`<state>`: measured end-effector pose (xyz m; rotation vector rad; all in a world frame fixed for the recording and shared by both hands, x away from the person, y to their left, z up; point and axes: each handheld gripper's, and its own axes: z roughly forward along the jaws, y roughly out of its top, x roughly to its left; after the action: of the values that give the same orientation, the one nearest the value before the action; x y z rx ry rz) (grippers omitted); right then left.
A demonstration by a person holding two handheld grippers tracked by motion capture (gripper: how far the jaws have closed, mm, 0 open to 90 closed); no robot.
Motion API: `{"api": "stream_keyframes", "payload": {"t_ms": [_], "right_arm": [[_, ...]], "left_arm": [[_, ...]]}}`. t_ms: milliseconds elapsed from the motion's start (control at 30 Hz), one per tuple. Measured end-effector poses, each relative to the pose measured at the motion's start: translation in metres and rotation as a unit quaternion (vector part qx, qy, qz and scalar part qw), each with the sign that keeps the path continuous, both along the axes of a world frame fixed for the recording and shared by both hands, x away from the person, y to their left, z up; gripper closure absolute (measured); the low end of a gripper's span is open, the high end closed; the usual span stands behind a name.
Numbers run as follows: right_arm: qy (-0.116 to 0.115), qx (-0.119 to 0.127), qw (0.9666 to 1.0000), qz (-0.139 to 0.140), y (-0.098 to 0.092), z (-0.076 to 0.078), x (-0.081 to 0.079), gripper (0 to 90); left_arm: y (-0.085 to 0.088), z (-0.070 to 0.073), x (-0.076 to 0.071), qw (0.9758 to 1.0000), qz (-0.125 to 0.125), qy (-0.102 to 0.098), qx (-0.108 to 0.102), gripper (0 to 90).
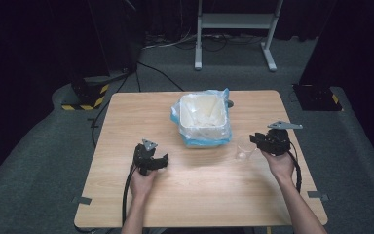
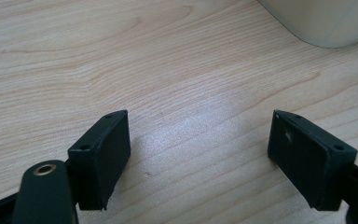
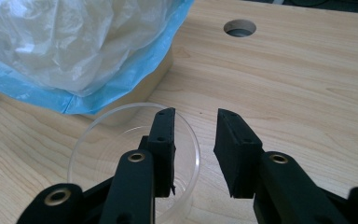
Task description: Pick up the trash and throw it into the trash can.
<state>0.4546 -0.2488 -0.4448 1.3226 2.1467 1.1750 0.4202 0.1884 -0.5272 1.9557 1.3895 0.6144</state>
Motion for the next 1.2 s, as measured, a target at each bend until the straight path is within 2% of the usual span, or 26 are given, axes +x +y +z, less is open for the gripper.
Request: {"api": "stream_keyframes", "payload": {"t_ms": [367, 633, 700, 1200], "right_arm": [[0.019, -0.008, 0.9996, 0.017, 0.005, -0.007, 0.005, 81.2], [0.014, 0.001, 0.9996, 0.023, 0.004, -0.006, 0.003, 83.9], [0.013, 0.008, 0.9996, 0.022, 0.003, -0.004, 0.002, 84.4], [-0.012, 0.007, 0.9998, 0.017, -0.007, 0.021, -0.005, 85.2]], "left_arm": [[0.0, 0.0, 0.0, 1.0, 0.0, 0.0, 0.0, 20.8], [0.0, 0.0, 0.0, 1.0, 0.0, 0.0, 0.0, 20.8], [0.0, 0.0, 0.0, 1.0, 0.0, 0.0, 0.0, 20.8], [0.0, 0.0, 0.0, 1.0, 0.0, 0.0, 0.0, 20.8]]}}
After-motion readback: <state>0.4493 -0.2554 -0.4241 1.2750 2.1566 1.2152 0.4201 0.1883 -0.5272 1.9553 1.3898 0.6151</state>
